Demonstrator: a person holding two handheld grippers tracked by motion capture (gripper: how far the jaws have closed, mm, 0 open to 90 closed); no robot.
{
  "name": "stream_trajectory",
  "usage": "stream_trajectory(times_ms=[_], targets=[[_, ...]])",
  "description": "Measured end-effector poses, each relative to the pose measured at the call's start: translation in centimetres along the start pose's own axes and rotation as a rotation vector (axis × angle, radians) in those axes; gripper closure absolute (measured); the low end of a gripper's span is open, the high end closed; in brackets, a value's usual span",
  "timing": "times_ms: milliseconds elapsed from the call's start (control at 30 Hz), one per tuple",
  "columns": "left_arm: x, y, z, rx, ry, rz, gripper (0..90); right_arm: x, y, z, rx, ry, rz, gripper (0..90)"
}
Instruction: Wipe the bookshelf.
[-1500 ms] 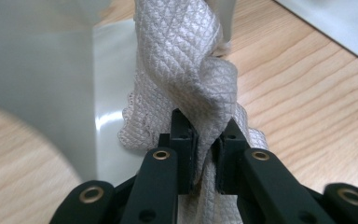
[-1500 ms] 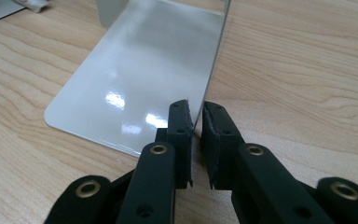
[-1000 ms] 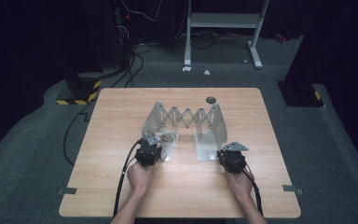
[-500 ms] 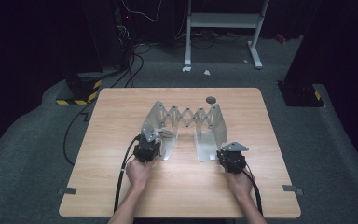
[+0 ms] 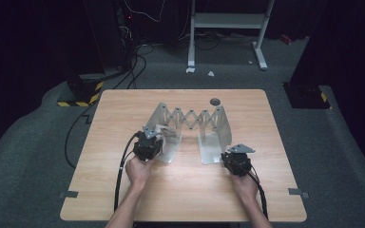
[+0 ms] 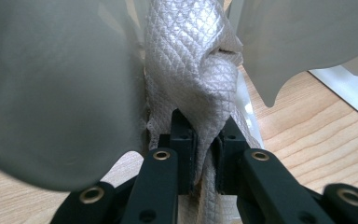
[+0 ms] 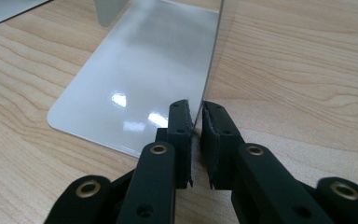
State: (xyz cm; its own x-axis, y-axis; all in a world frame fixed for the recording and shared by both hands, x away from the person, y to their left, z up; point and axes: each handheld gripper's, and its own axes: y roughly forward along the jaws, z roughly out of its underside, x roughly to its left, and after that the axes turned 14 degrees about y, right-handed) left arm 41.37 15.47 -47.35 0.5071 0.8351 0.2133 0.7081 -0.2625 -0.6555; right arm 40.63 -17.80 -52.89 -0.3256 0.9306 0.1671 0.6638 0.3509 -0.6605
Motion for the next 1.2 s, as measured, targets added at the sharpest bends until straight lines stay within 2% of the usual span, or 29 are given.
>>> stream_trajectory(times_ms=[133, 233, 533, 867, 1000, 1200], targets=[[0.2, -0.4, -0.1, -0.014, -0.006, -0.003, 80.6, 0.0, 0.0, 0.0, 0.001, 0.005, -0.004, 82.0], [0.4, -1.1, -0.2, -0.031, -0.01, -0.008, 80.6, 0.2, 0.0, 0.0, -0.004, -0.011, 0.011, 81.9], [1.0, -2.7, -1.6, -0.076, -0.007, -0.017, 80.7, 0.3, 0.0, 0.1, -0.007, -0.015, 0.024, 82.0], [2.4, -4.3, -2.8, -0.109, -0.025, -0.027, 80.6, 0.4, 0.0, 0.1, -0.007, -0.014, 0.024, 82.0], [2.4, -4.2, -2.6, -0.105, -0.023, -0.028, 80.7, 0.4, 0.0, 0.1, -0.008, -0.018, 0.025, 82.0], [2.0, -3.5, -1.4, -0.086, -0.039, -0.016, 80.6, 0.4, 0.0, 0.1, -0.007, -0.013, 0.024, 82.0]])
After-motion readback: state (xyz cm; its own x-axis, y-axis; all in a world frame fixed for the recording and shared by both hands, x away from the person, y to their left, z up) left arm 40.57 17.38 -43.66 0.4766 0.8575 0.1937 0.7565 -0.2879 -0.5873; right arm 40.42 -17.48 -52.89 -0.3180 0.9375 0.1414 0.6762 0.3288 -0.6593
